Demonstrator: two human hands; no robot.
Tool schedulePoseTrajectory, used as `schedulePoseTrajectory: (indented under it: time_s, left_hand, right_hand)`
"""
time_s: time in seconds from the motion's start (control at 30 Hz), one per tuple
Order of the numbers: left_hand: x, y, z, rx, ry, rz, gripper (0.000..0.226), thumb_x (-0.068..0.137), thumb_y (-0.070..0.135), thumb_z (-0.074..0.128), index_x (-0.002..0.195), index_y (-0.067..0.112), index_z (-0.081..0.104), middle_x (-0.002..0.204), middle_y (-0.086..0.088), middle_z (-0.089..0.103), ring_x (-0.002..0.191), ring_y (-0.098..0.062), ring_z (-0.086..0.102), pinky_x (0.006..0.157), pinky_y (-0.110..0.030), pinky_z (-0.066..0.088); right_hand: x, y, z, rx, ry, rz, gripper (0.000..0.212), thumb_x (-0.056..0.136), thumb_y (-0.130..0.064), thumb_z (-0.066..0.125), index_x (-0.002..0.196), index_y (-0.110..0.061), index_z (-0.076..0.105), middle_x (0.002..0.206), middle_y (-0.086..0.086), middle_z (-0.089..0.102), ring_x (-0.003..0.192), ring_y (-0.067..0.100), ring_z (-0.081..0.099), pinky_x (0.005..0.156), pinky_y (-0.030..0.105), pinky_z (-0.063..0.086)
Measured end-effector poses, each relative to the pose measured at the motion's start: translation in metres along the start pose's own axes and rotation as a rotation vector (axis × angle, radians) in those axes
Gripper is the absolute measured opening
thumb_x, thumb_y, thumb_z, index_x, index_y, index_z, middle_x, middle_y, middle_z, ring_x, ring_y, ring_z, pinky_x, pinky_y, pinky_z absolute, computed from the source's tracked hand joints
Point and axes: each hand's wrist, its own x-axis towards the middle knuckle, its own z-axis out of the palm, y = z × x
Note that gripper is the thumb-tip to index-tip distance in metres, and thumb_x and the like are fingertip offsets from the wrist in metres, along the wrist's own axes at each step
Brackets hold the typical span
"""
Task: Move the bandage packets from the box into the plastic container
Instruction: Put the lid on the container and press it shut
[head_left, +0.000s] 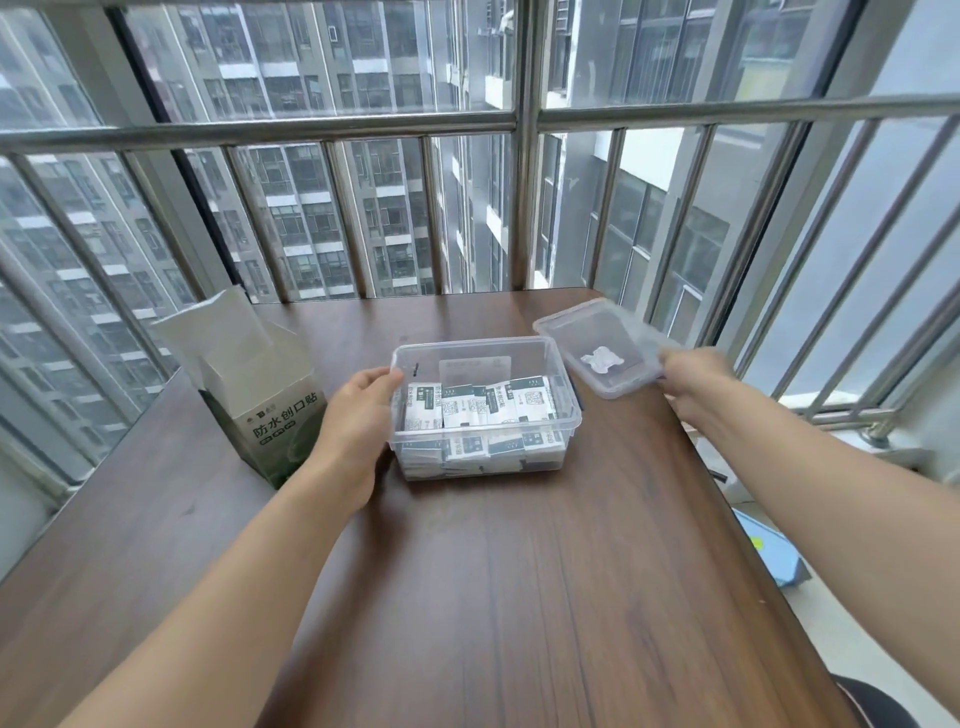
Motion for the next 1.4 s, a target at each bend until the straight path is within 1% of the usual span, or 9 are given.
schedulePoseTrajectory:
  time_s: [0.13,0.23,0.33,0.47,0.57,0.73,1.0,1.2,1.4]
  left_hand:
    - [0.003,-0.001,-0.001,0.006,0.006,-0.004,0.007,0.096,0.022,0.064,0.097,0.016,0.066,0.103,-0.010,0.075,0.109,-0.032,0.068,0.106,-0.052,0.048]
    - [0.001,0.001,-0.002,0.007,0.005,-0.002,0.013,0.097,0.027,0.063,0.099,0.015,0.068,0.104,-0.011,0.076,0.107,-0.033,0.069,0.098,-0.050,0.053]
    - [-0.004,0.006,-0.001,-0.036,-0.026,-0.015,0.038,0.103,0.044,0.050,0.094,0.013,0.069,0.075,0.002,0.078,0.083,-0.022,0.069,0.077,-0.038,0.052]
    - [-0.013,0.009,-0.002,-0.010,-0.117,-0.002,0.043,0.095,0.055,0.056,0.098,0.017,0.074,0.085,0.004,0.080,0.090,-0.020,0.074,0.090,-0.041,0.055]
    - [-0.015,0.006,-0.003,0.111,-0.078,0.086,0.021,0.096,0.029,0.063,0.109,0.015,0.072,0.104,-0.004,0.078,0.103,-0.027,0.072,0.093,-0.042,0.055]
    - [-0.013,0.008,-0.006,0.287,0.014,0.144,0.013,0.097,0.024,0.059,0.090,0.023,0.070,0.085,0.004,0.074,0.076,-0.017,0.066,0.071,-0.031,0.053]
    - [-0.003,0.020,-0.006,0.392,0.066,0.093,0.013,0.088,0.026,0.065,0.080,0.016,0.065,0.081,-0.005,0.070,0.076,-0.025,0.064,0.084,-0.052,0.060]
    - [-0.005,0.014,-0.006,0.343,0.095,0.032,0.053,0.064,0.053,0.067,0.093,0.008,0.066,0.095,-0.011,0.072,0.090,-0.036,0.072,0.085,-0.055,0.059]
    - [-0.021,0.021,-0.008,0.288,0.058,-0.091,0.036,0.085,0.041,0.071,0.084,0.005,0.067,0.086,-0.011,0.073,0.072,-0.028,0.072,0.067,-0.037,0.062]
  right_hand:
    - [-0.032,-0.043,-0.005,0.241,0.063,-0.183,0.016,0.092,-0.007,0.055,0.106,-0.004,0.063,0.093,0.012,0.069,0.077,0.027,0.071,0.066,0.042,0.064]
    - [-0.077,-0.068,-0.001,0.253,-0.309,-0.246,0.014,0.100,-0.004,0.050,0.105,-0.002,0.063,0.088,0.014,0.067,0.069,0.023,0.068,0.065,0.037,0.061]
    - [-0.114,-0.066,0.016,-0.174,-0.582,-0.408,0.021,0.102,-0.020,0.056,0.104,-0.003,0.068,0.073,0.003,0.066,0.051,0.012,0.057,0.046,0.023,0.051]
    - [-0.121,-0.041,0.050,-0.377,-0.406,-0.589,0.021,0.084,-0.046,0.071,0.083,-0.026,0.075,0.069,-0.009,0.072,0.063,0.012,0.067,0.062,0.035,0.058]
    - [-0.123,-0.033,0.058,-0.446,-0.196,-0.635,0.026,0.078,-0.051,0.072,0.071,-0.026,0.075,0.067,-0.011,0.073,0.070,0.013,0.070,0.073,0.040,0.060]
    - [-0.120,-0.025,0.064,-0.390,-0.150,-0.577,0.024,0.087,-0.038,0.074,0.072,-0.019,0.074,0.090,0.002,0.071,0.088,0.017,0.065,0.085,0.039,0.055]
    - [-0.116,-0.025,0.061,-0.452,-0.272,-0.485,0.033,0.087,-0.045,0.073,0.100,-0.015,0.074,0.100,-0.003,0.072,0.096,0.016,0.066,0.089,0.036,0.054]
    - [-0.133,-0.029,0.061,-0.612,-0.229,-0.363,0.058,0.092,-0.056,0.061,0.061,-0.010,0.043,0.057,0.000,0.043,0.051,0.016,0.040,0.049,0.030,0.027]
    - [-0.143,-0.042,0.035,-0.456,-0.458,-0.031,0.047,0.086,-0.054,0.066,0.096,-0.009,0.063,0.085,0.007,0.067,0.051,0.018,0.058,0.050,0.024,0.052]
